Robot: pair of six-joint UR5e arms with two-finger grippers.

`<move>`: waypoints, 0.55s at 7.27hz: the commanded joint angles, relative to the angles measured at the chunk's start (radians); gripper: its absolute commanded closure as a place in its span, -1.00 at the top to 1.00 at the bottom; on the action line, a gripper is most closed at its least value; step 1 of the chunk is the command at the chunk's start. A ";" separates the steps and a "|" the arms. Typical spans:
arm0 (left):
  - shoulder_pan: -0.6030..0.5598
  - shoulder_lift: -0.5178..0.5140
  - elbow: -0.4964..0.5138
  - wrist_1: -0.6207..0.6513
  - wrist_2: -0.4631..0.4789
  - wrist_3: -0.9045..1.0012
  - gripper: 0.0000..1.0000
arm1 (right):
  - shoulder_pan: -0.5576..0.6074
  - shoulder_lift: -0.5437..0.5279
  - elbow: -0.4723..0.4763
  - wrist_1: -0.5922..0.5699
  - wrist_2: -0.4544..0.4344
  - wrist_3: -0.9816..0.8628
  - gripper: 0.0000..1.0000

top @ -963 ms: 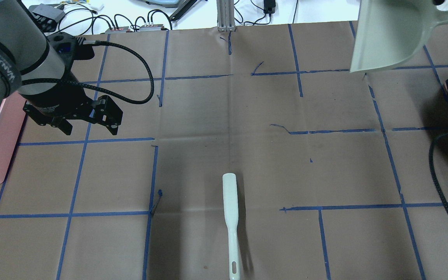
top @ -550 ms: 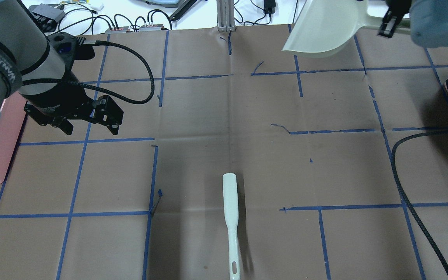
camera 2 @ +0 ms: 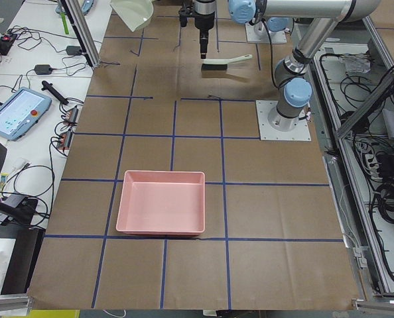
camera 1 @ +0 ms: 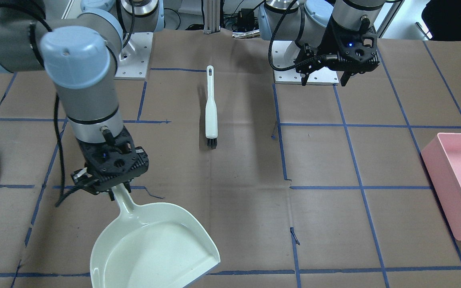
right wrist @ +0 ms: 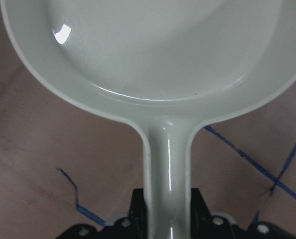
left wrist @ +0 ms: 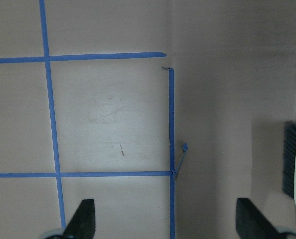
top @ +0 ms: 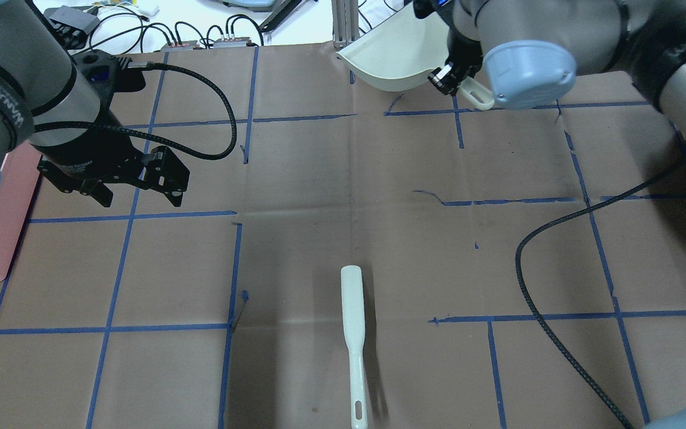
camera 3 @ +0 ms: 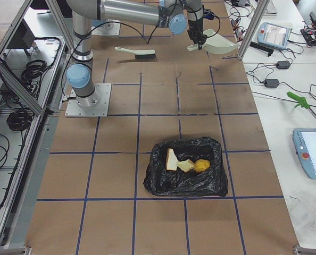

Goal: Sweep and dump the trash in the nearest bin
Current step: 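Bring the empty dustpan back over the table with the right gripper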

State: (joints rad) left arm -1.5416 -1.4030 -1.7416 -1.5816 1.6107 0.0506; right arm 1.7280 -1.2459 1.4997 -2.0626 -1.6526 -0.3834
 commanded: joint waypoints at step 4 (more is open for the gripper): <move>0.000 0.001 -0.004 0.003 0.000 -0.003 0.99 | 0.143 0.098 0.001 0.076 0.083 0.444 -0.96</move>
State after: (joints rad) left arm -1.5416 -1.4021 -1.7447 -1.5796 1.6107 0.0479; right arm 1.8405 -1.1732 1.4996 -2.0134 -1.5898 0.0057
